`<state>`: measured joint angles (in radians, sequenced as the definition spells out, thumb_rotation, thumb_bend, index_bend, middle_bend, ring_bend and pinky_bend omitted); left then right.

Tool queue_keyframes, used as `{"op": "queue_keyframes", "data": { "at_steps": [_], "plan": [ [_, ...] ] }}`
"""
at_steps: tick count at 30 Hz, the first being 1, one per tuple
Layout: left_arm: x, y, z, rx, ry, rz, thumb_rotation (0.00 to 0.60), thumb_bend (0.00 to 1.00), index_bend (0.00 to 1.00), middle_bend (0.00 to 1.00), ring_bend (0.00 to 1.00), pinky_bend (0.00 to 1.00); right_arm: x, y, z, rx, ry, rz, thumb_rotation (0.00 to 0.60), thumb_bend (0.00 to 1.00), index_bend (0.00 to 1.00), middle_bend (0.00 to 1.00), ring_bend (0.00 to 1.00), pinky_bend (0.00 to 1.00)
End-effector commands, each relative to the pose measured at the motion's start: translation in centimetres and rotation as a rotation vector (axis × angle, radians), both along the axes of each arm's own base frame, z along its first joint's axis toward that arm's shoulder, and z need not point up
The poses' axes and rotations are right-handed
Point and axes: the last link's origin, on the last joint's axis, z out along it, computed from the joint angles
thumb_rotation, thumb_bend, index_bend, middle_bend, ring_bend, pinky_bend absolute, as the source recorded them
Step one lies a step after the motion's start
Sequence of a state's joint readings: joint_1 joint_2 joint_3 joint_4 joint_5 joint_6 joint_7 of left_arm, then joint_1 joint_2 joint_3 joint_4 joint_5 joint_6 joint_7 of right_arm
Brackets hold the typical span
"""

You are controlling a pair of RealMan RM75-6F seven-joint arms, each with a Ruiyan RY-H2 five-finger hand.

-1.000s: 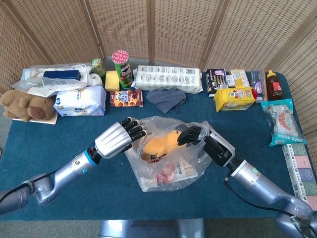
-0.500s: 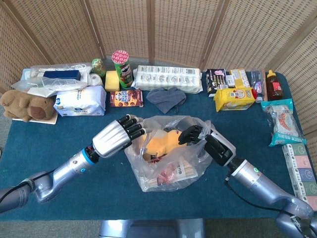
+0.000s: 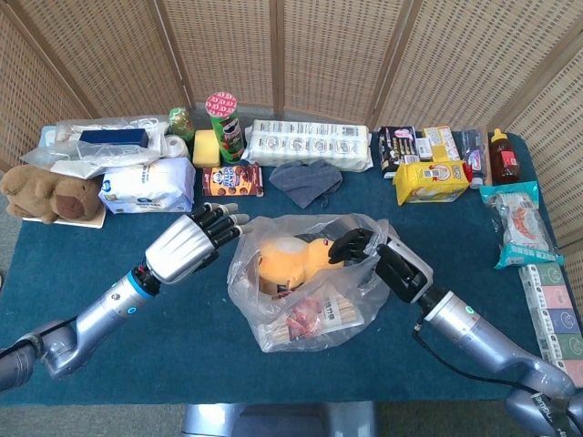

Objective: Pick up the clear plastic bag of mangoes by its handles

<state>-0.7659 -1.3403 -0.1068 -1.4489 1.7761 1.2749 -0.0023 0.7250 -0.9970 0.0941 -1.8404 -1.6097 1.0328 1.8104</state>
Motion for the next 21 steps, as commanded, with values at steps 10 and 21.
{"op": "queue_keyframes", "data": {
  "at_steps": [10,21],
  "plan": [
    [2.9,-0.8,-2.6,-0.077,-0.029,-0.114,0.600,0.21,0.21,0.25,0.17,0.26,-0.2,0.1,0.4,-0.010,-0.004,-0.009,0.250,0.20,0.38,0.37,0.32,0.27],
    [7.1,-0.1,-2.9,0.002,-0.154,-0.261,0.600,0.30,0.37,0.51,0.45,0.36,0.1,0.1,0.0,0.007,-0.005,-0.017,0.247,0.20,0.38,0.37,0.32,0.27]
  ]
}}
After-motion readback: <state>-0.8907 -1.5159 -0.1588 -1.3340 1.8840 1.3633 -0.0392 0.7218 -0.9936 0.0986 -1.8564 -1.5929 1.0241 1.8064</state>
